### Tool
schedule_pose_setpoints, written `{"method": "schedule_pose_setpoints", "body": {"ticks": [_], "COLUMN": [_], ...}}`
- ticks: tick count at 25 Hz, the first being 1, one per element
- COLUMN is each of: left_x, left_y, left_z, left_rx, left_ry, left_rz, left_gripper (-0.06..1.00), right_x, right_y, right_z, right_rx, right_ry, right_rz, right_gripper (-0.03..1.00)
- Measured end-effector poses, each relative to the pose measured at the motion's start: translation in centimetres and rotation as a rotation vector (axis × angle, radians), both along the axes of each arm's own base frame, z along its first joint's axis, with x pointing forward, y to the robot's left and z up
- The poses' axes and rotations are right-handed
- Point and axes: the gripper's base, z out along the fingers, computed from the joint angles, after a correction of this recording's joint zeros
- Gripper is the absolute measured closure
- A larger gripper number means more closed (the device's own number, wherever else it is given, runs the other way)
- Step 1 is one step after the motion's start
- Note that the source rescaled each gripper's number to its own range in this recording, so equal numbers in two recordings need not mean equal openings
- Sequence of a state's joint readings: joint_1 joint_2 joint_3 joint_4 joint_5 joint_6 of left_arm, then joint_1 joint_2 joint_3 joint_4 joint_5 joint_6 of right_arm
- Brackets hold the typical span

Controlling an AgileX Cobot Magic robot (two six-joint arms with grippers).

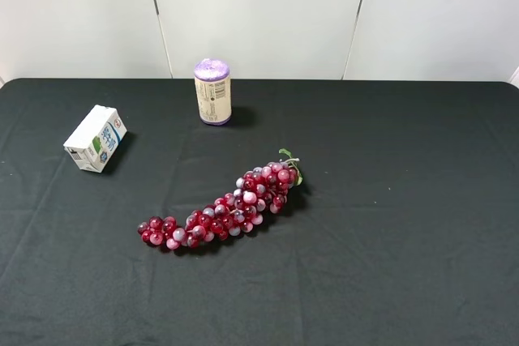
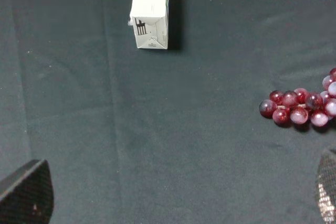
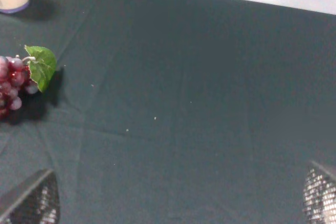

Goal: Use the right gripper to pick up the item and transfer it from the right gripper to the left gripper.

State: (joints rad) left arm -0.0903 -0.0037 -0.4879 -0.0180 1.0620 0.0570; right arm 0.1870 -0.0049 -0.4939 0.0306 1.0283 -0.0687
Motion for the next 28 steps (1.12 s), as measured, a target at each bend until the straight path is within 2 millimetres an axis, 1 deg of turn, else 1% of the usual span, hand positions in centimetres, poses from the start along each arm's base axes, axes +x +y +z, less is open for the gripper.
{"method": "schedule_pose_setpoints", "body": {"ticks": [11,18,28], "left_x": [0.00,0.04,0.04], "left_y": [0.00,-0.09,-0.09], "left_z": [0.00,0.00,0.00], "left_rx": [-0.003,-0.002,-0.002], "left_ry": [0.000,0.000,0.000], "left_rz": [0.003,0.090,0.093], "left_gripper": [-0.06,-0.06,-0.06], "right_x": [0.00,0.00,0.00], "right_y": [0.00,0.00,0.02], "right_z": [0.00,0.00,0.00], "right_rx": [0.000,0.000,0.002], "right_ry": [0.000,0.000,0.000], "right_rz": [0.000,0.000,-0.001], "right_gripper": [-0.03,-0.03,-0.03]}}
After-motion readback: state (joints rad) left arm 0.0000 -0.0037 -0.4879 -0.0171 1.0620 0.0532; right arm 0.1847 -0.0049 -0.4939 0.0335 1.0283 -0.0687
